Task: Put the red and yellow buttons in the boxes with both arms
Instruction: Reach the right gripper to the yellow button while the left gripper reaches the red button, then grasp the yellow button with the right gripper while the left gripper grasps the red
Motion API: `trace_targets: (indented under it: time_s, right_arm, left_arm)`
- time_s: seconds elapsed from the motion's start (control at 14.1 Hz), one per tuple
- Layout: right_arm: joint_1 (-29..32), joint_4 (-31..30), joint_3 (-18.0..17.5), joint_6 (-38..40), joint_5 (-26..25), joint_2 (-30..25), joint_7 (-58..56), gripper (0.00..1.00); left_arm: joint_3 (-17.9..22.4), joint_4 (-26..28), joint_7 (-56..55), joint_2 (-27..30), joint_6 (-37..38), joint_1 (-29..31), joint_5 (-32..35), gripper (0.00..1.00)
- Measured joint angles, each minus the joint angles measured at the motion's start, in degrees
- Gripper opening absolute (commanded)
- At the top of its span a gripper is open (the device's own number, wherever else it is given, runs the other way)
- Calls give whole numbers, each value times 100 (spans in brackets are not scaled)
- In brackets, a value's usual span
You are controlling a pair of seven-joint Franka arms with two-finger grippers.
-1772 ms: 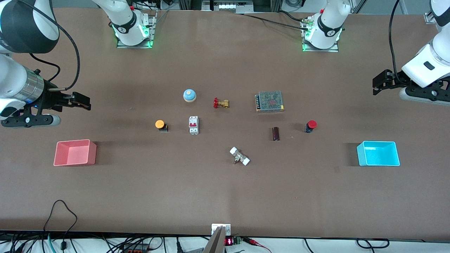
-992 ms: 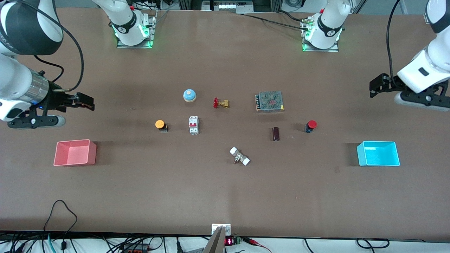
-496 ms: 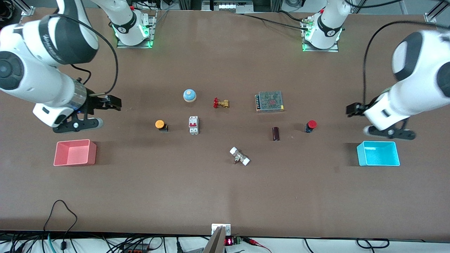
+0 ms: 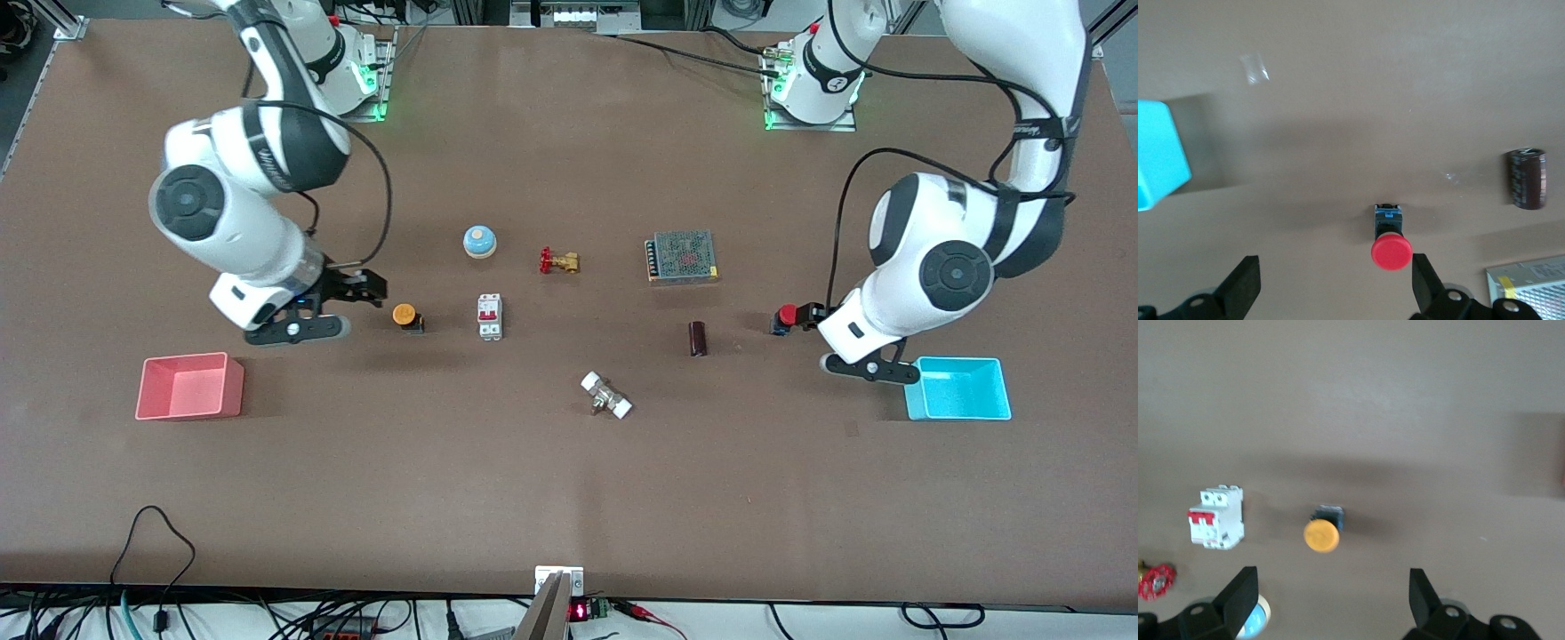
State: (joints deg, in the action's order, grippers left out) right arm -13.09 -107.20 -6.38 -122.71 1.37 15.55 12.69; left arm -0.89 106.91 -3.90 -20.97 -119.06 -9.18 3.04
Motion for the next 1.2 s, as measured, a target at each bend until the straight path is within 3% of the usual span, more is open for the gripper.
trace_targets:
  time_s: [0.28,0.57,0.78,0.85,0.92,1.2]
  right_arm:
    - [-19,-907,-131,-1419,-2,132,89,100]
    - [-16,-985,-130,-1700,-28,396,136,100]
    - [-27,-984,-132,-1752,-260,567,328,100]
    - [-34,-985,-132,-1760,-364,607,354,100]
    - [-41,-984,-132,-1764,-412,638,362,100]
    - [-129,-984,-143,-1802,-441,731,363,100]
  left_arm:
    - [-11,801,-285,47,-983,-129,0,100]
    - [-34,1761,-554,115,-2356,-312,0,100]
    - [-35,2080,-591,120,-2721,-326,0,100]
    - [-35,2105,-592,120,-2747,-340,0,81]
    - [-36,2120,-592,121,-2764,-369,0,75]
    - [-39,2203,-594,98,-3036,-430,0,66]
